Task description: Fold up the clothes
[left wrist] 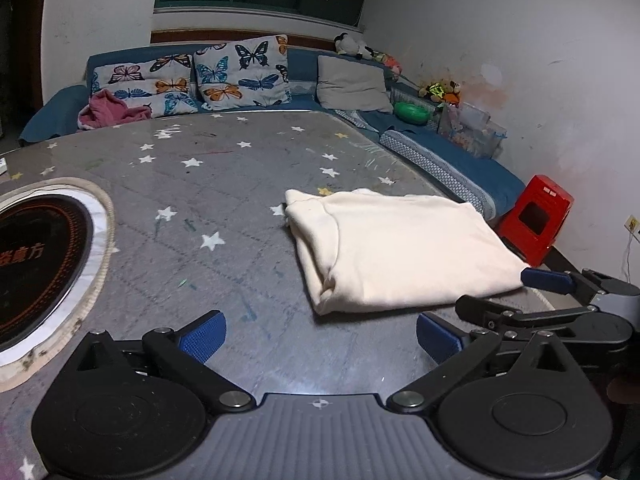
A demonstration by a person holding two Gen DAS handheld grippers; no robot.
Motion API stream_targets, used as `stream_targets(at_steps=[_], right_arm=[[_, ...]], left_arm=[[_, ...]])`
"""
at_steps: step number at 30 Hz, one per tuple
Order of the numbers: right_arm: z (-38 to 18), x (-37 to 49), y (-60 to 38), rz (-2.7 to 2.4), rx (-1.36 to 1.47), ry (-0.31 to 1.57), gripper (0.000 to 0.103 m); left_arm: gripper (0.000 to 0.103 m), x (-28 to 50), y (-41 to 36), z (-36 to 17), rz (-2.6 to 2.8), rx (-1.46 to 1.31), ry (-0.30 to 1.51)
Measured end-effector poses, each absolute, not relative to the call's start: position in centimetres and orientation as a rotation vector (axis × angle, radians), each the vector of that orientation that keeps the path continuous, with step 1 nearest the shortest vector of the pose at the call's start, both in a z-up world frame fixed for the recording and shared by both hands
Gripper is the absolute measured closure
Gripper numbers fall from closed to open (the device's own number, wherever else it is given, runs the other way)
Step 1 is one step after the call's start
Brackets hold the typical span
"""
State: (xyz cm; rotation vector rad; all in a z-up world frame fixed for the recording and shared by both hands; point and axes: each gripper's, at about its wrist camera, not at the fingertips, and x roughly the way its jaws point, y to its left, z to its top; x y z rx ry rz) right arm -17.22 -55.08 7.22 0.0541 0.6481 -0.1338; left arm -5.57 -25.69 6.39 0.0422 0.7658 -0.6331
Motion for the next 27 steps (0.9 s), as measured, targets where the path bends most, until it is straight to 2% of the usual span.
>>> stream_targets(at_steps=[11,27], right_arm=[[6.6,-18.4,-53.3,-0.166,0.077,0.657,0.000],[7.5,-19.9,-53.1,-0.214,0.116,0.629,0.000]], left_arm=[[0.000,-7.5,-23.9,6.7,-0.561,0.087,0.723],[0.000,-8.4,-23.8,6.3,-0.576,0.083,0.794]])
